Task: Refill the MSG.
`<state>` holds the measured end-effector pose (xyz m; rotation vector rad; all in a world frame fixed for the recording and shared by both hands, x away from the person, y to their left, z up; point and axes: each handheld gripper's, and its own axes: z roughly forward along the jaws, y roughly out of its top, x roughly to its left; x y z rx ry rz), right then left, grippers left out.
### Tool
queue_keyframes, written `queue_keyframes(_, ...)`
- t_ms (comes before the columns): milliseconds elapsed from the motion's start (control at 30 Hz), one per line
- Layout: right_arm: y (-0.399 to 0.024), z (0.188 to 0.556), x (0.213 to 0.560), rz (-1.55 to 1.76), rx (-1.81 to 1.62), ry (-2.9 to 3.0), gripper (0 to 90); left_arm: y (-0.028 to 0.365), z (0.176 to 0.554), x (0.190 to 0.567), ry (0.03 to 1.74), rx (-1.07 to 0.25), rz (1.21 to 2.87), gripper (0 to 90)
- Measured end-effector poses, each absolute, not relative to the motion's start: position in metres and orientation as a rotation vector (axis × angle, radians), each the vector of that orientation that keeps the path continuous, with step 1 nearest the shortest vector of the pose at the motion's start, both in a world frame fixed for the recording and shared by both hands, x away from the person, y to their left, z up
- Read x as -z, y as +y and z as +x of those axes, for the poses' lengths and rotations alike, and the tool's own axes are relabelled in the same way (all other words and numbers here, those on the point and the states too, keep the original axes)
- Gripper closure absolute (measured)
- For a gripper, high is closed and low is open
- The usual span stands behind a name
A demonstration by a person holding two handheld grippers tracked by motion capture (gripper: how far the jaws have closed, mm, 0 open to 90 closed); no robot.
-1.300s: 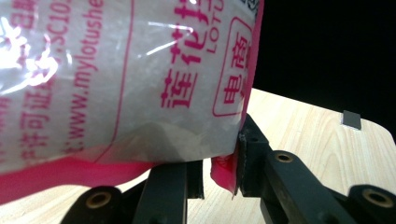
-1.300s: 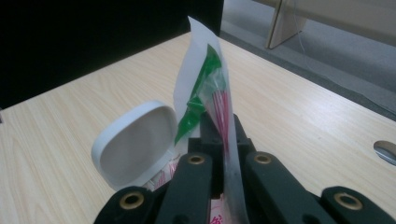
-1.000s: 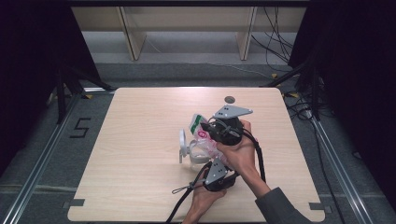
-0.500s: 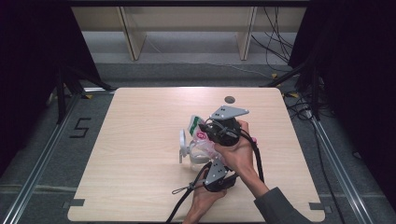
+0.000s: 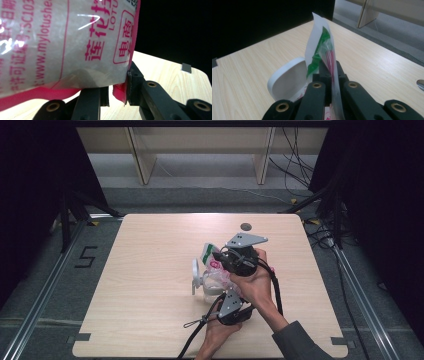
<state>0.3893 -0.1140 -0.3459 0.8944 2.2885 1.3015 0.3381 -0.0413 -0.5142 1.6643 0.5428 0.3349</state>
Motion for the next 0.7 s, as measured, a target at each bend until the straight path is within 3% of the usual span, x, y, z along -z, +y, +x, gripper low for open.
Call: queue_keyframes(700, -0.11, 0.3898, 0.3462, 0.886, -1.322, 2.267, 90.0, -0.0394, 0.3386, 0.513, 0.546, -0.324, 1.65, 75.9)
